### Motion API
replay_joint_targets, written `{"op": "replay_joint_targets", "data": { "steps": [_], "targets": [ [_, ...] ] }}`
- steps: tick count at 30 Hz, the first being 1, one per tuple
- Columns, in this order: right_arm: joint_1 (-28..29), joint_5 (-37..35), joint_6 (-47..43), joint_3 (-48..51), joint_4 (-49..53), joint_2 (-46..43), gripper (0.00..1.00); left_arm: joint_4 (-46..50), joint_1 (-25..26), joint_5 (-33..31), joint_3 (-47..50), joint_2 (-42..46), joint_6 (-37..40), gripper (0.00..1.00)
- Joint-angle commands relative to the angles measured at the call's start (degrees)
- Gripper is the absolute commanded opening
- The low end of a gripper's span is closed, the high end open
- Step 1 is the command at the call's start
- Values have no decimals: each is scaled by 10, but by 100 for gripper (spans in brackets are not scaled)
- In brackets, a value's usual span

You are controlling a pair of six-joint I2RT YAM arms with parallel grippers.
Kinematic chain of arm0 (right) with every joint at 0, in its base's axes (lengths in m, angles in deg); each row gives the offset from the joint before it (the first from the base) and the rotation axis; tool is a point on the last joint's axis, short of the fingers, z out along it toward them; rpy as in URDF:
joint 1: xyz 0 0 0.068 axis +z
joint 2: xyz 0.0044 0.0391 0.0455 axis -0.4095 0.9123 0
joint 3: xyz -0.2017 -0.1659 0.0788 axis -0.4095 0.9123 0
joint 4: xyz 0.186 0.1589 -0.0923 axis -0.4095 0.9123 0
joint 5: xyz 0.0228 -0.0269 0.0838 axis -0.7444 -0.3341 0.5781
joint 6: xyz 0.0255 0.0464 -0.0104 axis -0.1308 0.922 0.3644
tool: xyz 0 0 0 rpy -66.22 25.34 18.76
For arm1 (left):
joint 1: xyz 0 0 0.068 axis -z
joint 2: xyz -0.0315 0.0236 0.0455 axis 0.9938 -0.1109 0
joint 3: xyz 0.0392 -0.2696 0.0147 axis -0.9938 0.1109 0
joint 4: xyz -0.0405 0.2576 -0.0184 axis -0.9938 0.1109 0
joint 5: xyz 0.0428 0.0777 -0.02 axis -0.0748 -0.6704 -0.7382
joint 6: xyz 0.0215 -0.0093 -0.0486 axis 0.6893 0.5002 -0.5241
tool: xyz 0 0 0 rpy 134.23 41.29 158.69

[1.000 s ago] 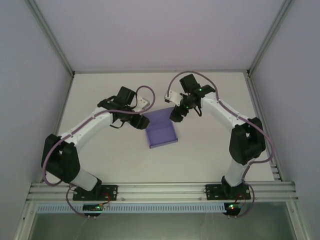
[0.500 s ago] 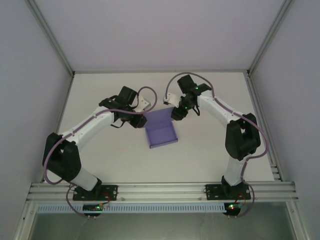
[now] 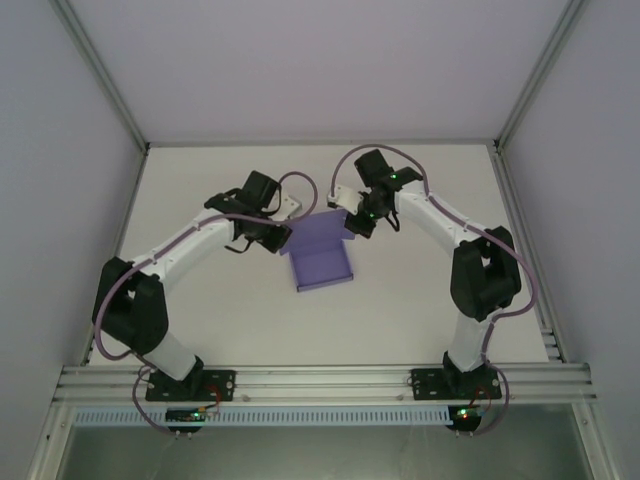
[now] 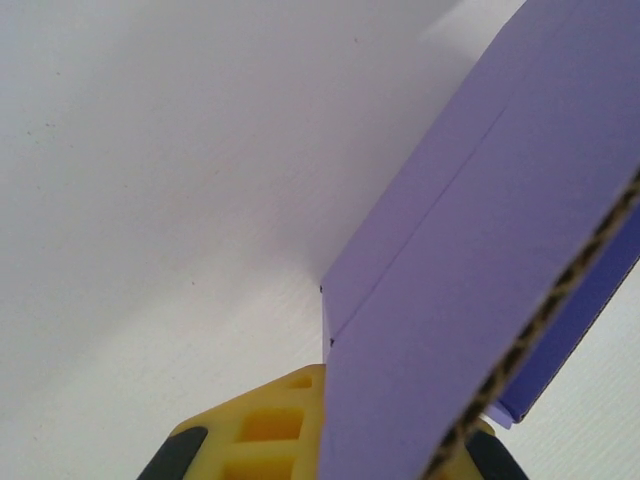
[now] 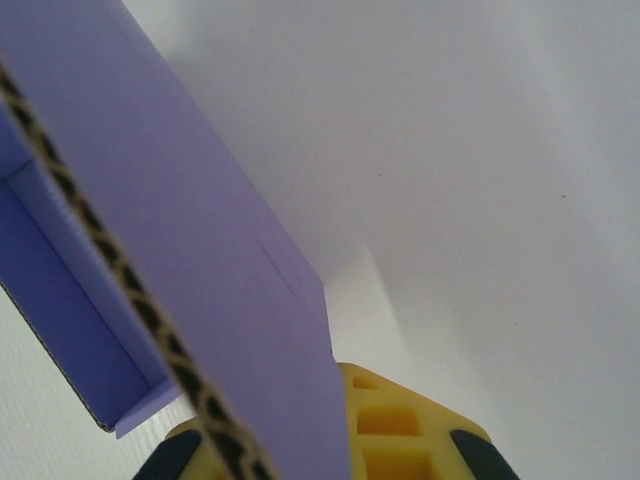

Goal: Assemble paper box

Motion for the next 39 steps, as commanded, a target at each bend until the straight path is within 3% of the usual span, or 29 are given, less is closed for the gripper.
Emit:
{"op": "replay_joint_targets", "data": {
  "steps": [1,10,15,22,31,39],
  "targets": [
    [0,-40,84,-2,-25,-19,2,-13,2,-25,-42,-10,-48,0],
    [42,-235,489,-5,-74,-33,0,-22,3,-62,-133,-99,-193,0],
    [52,-244,638,-3,-85,-27,0,-34,3,-60,-171,-131,-268,0],
    [57,-237,719,12,-151,-22,0,-88,4,-11,-173,-142,-353,0],
    [73,-246,752,20,-195,8,0,-146,18,-49,-143,-151,-426,0],
    [78,-263,765,64,-246,9,0,-155,32,-65,-122,-159,-422,0]
  ]
}}
